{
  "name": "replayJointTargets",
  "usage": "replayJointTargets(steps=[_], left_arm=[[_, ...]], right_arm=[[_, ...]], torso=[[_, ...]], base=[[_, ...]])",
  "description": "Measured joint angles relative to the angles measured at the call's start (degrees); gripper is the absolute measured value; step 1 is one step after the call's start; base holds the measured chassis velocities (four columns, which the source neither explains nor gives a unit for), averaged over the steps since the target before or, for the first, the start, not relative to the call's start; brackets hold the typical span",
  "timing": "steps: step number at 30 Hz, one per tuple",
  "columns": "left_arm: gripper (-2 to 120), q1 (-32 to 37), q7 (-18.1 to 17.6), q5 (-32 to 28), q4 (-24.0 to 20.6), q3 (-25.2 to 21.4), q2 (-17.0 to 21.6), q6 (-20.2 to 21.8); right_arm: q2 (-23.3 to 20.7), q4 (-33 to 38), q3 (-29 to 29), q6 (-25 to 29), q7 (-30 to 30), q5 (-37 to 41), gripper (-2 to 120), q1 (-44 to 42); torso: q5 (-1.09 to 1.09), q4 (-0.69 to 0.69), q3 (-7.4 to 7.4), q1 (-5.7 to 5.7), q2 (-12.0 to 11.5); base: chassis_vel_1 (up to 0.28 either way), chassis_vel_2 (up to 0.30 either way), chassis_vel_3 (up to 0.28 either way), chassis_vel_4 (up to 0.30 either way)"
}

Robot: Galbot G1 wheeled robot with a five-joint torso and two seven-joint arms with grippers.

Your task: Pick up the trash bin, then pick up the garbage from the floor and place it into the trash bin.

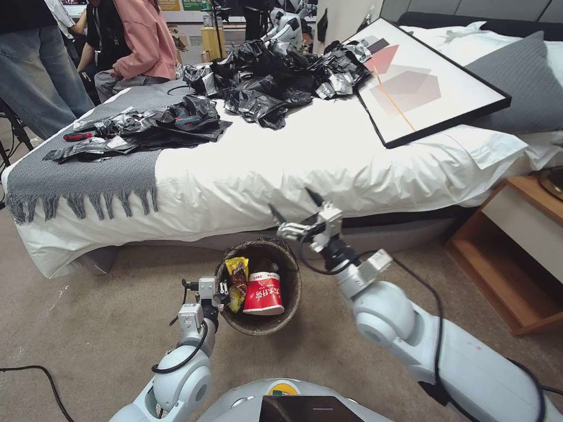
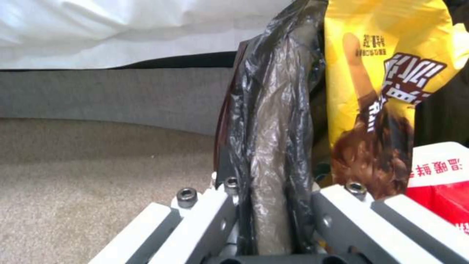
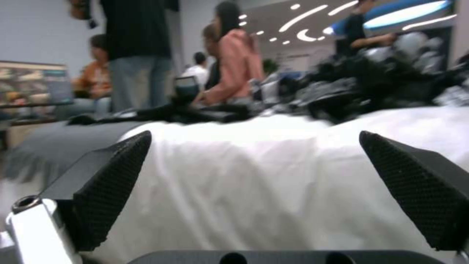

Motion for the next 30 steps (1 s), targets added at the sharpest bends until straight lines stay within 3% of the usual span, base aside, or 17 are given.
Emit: replayJointTargets(steps=[4, 7, 9, 10, 15, 30], left_arm=[[0, 0.0, 0.0, 0.0, 0.0, -0.04, -0.01, -0.01], [0, 0.43, 0.02, 0.04, -0.14, -0.67, -0.03, -0.39], [0, 0.48, 0.02, 0.05, -0.16, -0.77, -0.03, -0.47], [0, 0.53, 0.03, 0.06, -0.18, -0.94, -0.02, -0.59], [0, 0.65, 0.03, 0.24, -0.3, -1.32, 0.16, -0.78], [0, 0.7, 0.0, 0.59, -0.43, -1.95, 0.53, -1.4]], right_arm=[[-0.45, 0.68, 1.14, 0.13, 0.19, 0.02, 100, -0.61], [-3.23, 4.14, 14.73, -0.07, 3.59, -0.37, 100, -8.9], [-3.21, 4.18, 16.36, -0.16, 3.89, -0.69, 100, -10.06], [-2.88, 4.18, 19.9, -0.96, 4.55, -1.63, 100, -13.41], [-0.24, 2.3, 28.31, -2.34, 4.84, -5.76, 100, -24.78], [6.81, -1.54, 35.81, -4.29, 4.07, -12.76, 100, -35.97]], torso=[[0.0, 0.01, 0.0, 0.0, 0.0], [0.01, 0.0, 0.0, 0.0, 0.0], [0.0, -0.01, 0.0, 0.0, 0.0], [0.0, 0.04, 0.0, 0.0, 0.0], [0.0, -0.01, 0.0, 0.0, 0.0], [-0.01, 0.01, 0.0, 0.0, 0.0]], base=[[0.0, 0.0, 0.0, 0.0], [0.0, 0.0, 0.0, 0.0], [0.0, 0.0, 0.0, 0.0], [0.0, 0.0, 0.0, 0.0], [0.0, 0.0, 0.0, 0.0], [0.0, 0.0, 0.0, 0.0]])
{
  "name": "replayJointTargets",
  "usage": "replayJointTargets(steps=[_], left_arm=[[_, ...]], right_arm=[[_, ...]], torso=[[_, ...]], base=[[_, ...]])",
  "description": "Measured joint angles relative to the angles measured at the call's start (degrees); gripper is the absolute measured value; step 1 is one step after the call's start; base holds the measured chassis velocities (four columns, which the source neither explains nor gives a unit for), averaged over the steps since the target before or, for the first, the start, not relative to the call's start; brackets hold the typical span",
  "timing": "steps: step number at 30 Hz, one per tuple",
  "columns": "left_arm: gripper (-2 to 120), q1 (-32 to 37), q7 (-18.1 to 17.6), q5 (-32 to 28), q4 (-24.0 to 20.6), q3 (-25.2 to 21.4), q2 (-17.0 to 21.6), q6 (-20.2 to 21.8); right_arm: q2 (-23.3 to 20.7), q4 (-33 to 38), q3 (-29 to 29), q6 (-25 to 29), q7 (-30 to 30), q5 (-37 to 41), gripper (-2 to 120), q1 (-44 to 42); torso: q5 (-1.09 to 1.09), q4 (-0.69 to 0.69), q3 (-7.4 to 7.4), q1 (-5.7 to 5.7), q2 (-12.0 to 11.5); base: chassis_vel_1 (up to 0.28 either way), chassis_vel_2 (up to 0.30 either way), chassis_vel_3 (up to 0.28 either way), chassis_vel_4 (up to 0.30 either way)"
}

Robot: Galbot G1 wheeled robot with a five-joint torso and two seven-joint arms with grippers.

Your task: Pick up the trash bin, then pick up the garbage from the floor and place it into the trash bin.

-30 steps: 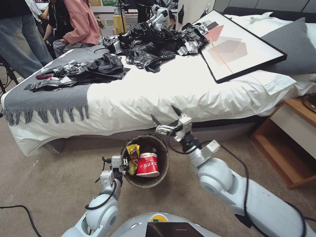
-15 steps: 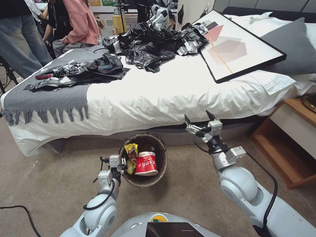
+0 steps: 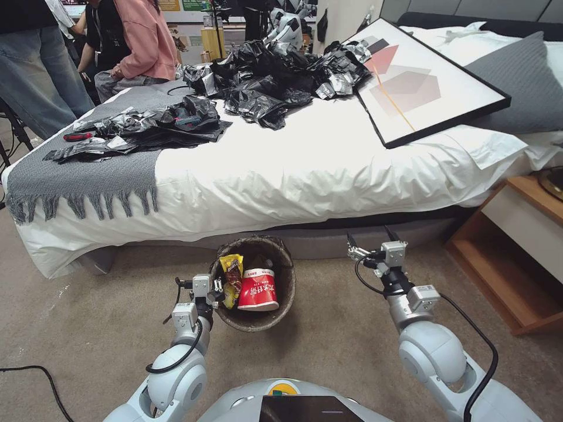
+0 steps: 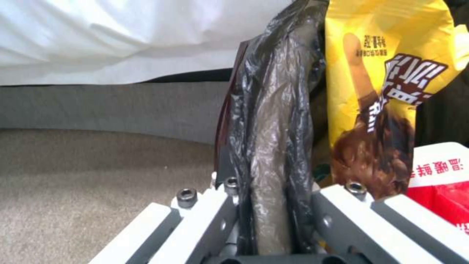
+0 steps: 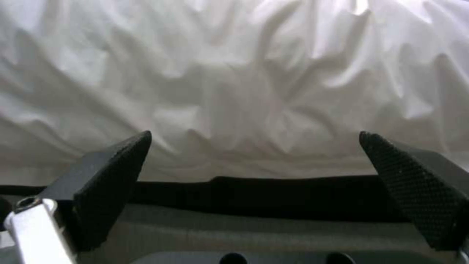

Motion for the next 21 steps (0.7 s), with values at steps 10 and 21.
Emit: replayJointTargets(steps=[10, 21], left_arm=[[0, 0.1, -0.35, -0.39, -0.52, -0.02, -0.05, -0.07], [0, 0.54, -0.44, -0.4, -1.17, -0.19, -0.44, -0.05]], right_arm=[[3.89, 0.78, 0.56, 0.21, 0.45, -2.49, 100, -2.6], [5.31, 0.97, -0.14, 0.53, 0.74, -3.86, 100, -2.59]], torso=[[-0.01, -0.01, 0.0, 0.0, 0.0], [0.0, -0.01, 0.0, 0.0, 0.0]], base=[[0.0, 0.0, 0.0, 0.0], [0.005, 0.002, 0.005, 0.004]])
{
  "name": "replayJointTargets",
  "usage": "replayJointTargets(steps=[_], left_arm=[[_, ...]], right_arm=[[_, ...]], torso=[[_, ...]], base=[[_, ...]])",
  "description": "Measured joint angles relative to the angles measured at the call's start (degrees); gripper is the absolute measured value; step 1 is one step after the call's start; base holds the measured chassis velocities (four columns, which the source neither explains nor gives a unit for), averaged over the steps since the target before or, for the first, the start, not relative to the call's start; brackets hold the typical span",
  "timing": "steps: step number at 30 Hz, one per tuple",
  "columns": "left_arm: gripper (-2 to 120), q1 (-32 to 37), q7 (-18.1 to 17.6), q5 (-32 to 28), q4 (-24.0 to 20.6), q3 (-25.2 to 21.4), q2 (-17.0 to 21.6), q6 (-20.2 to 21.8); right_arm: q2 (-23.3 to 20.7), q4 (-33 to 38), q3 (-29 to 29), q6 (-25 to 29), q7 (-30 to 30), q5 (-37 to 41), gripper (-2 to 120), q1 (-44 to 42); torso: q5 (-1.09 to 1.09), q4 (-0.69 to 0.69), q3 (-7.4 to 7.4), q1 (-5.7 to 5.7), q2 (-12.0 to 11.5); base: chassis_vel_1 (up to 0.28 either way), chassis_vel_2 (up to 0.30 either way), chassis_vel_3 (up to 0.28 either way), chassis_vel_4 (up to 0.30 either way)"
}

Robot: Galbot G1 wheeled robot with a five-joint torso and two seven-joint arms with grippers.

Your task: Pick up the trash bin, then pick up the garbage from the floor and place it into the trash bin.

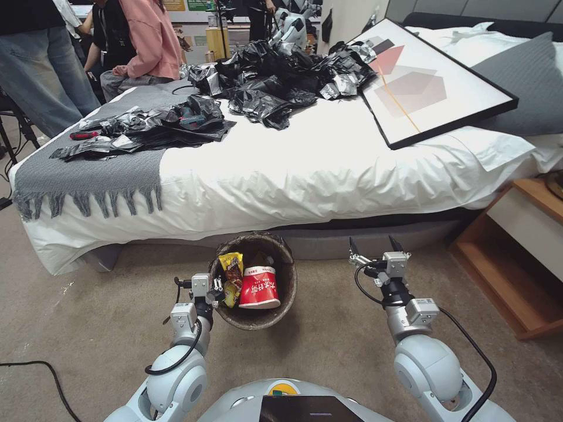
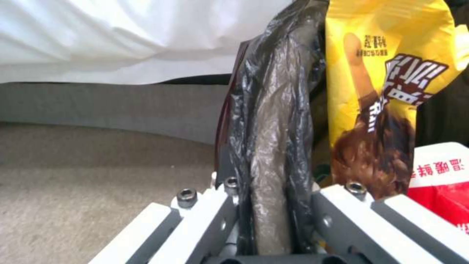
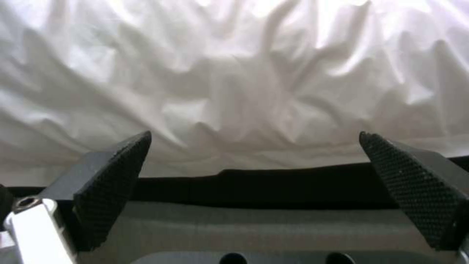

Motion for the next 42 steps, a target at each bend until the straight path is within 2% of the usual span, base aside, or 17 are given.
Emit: replayJointTargets(steps=[42], left_arm=[[0, 1.28, -0.01, 0.21, -1.53, -1.41, -0.94, -0.02]], right_arm=[[2.18, -0.27, -3.99, -0.33, 0.4, -2.01, 100, 0.91]], torso=[[0.0, 0.0, 0.0, 0.0, 0.0]], base=[[0.079, 0.077, 0.082, 0.081]])
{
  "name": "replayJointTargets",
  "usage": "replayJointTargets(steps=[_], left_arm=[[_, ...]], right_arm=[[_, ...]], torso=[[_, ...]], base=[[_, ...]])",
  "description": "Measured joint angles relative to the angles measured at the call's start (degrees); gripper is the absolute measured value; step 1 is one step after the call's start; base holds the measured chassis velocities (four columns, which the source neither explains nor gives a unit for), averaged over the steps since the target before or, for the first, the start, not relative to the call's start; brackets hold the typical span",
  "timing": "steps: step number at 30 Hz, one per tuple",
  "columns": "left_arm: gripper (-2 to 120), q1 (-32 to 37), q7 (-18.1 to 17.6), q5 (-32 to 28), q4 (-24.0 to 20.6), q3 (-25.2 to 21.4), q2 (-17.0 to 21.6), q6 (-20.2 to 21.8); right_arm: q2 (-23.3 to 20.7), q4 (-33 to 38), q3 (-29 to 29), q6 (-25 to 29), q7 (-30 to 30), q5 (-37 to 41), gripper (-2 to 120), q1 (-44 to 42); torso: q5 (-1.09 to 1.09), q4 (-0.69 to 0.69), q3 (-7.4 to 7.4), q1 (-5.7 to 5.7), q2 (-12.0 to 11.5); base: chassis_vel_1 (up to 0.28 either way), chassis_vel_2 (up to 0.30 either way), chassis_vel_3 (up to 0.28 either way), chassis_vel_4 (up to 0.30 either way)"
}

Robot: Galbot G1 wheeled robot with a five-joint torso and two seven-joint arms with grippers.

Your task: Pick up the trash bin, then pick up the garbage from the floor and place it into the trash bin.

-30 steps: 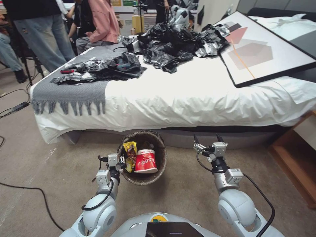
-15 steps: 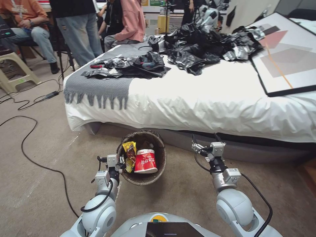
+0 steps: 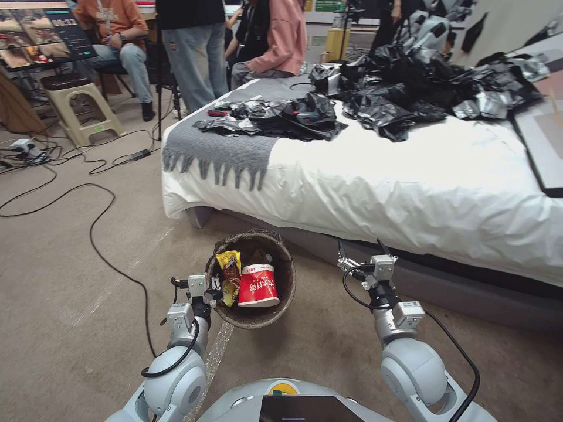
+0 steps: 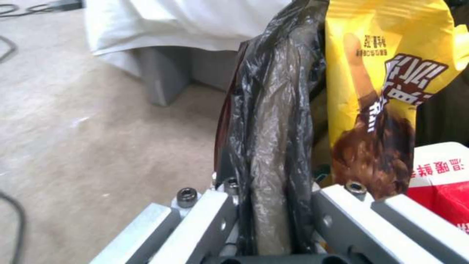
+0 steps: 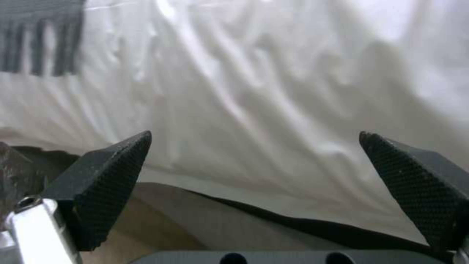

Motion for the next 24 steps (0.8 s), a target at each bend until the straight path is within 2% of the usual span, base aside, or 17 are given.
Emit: replayJointTargets(steps=[24], left_arm=[[0, 1.21, 0.04, 0.18, -1.07, -1.26, -0.25, -0.38]], right_arm=[[0.53, -0.82, -1.38, 0.0, 0.17, -0.77, 100, 0.48]], torso=[[0.0, 0.0, 0.0, 0.0, 0.0]], base=[[0.087, 0.082, 0.08, 0.085]])
